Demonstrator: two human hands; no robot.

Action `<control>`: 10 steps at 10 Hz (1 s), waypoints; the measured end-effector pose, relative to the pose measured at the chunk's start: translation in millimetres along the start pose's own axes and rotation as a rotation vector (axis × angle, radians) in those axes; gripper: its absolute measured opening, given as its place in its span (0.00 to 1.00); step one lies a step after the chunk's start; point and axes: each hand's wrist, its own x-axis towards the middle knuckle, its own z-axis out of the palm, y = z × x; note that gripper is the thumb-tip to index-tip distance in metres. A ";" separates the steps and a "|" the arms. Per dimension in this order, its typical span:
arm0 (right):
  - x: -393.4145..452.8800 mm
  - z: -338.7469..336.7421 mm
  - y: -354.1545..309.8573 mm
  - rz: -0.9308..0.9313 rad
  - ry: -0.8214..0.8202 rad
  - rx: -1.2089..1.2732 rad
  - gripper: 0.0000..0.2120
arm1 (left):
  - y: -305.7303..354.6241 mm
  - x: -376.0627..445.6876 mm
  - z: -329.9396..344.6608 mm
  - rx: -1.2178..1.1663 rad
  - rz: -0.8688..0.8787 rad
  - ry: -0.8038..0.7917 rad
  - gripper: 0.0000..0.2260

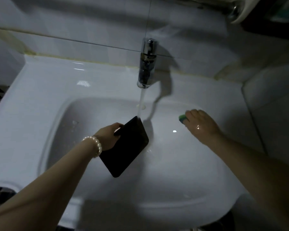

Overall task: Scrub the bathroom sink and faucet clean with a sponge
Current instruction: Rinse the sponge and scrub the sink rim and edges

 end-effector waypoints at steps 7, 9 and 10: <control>48.4 15.5 -102.5 0.929 -0.461 1.078 0.11 | -49.5 -8.0 -46.4 0.038 0.022 0.516 0.17; 119.0 -39.9 -115.1 1.228 -0.131 2.886 0.16 | -36.0 -8.7 -12.8 -0.006 -0.047 0.439 0.14; 121.7 -51.4 -110.3 1.001 -0.038 3.076 0.20 | -21.5 -0.2 -5.7 -0.009 -0.037 0.462 0.12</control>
